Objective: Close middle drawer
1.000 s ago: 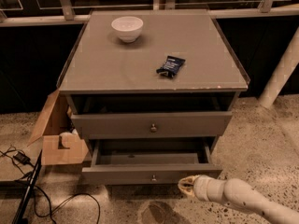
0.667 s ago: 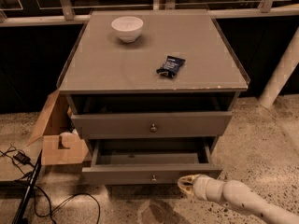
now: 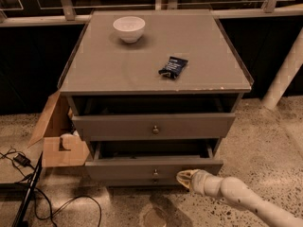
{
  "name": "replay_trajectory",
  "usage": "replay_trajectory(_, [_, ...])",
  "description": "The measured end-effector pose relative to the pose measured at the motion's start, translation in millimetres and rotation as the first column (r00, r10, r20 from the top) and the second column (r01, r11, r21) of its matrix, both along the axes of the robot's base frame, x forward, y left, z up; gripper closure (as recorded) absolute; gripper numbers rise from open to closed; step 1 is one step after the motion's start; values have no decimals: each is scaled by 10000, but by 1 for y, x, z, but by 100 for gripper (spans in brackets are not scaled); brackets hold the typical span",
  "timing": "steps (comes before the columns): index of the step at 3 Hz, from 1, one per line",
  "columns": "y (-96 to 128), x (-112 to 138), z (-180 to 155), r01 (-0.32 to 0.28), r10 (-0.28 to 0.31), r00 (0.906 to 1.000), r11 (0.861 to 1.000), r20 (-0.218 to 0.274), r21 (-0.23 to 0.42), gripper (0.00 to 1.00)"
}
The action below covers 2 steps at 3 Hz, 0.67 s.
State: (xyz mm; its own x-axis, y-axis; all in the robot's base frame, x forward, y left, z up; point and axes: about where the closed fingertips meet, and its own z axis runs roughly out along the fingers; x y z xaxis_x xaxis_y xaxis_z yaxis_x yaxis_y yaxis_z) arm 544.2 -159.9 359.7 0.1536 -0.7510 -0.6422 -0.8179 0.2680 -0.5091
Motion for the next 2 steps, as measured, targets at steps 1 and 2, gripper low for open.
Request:
replay_trajectory(1, [6, 20, -2, 3, -5, 9997, 9999, 237, 105, 100])
replay_trajectory(2, [13, 38, -4, -20, 12, 9990, 9998, 438, 175, 100])
